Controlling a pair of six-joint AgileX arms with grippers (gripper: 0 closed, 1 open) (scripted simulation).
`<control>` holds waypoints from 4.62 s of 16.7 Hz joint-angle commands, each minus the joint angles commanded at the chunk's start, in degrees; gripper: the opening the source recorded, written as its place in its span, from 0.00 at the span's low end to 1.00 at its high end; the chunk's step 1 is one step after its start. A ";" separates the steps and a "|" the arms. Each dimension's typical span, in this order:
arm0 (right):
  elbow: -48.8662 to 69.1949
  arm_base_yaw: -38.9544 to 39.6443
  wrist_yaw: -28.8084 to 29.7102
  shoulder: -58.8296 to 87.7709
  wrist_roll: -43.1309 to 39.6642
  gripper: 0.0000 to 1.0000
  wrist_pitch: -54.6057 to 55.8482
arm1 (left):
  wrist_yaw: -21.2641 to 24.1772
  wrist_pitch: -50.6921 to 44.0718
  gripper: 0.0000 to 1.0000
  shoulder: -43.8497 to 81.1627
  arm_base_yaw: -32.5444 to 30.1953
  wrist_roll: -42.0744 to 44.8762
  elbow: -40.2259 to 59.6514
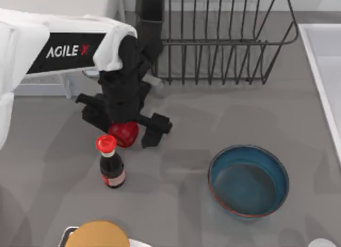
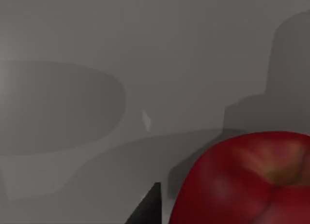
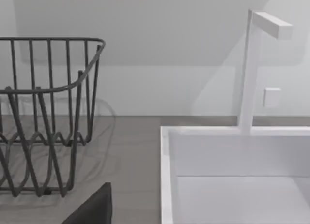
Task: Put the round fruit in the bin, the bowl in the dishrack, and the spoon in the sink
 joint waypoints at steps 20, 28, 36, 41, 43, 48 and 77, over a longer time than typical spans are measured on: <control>0.00 0.00 0.00 0.00 0.00 1.00 0.00 | 1.09 -6.53 0.00 -2.23 -0.48 -0.49 5.42; 0.00 0.00 0.00 0.00 0.00 1.00 0.00 | 1.07 -20.47 0.00 -6.18 -0.47 -0.60 15.04; 0.00 0.00 0.00 0.00 0.00 1.00 0.00 | 0.78 -20.79 0.00 -7.25 -0.27 2.59 14.77; 0.00 0.00 0.00 0.00 0.00 1.00 0.00 | -0.72 -22.68 0.00 -12.79 0.93 19.10 12.96; 0.00 0.00 0.00 0.00 0.00 1.00 0.00 | -1.69 -23.70 0.00 -15.59 1.90 28.72 11.60; 0.00 0.00 0.00 0.00 0.00 1.00 0.00 | -4.90 -26.48 0.00 -22.39 5.78 58.49 6.41; 0.00 0.00 0.00 0.00 0.00 1.00 0.00 | -18.00 -31.09 0.00 -38.15 30.61 185.98 -15.17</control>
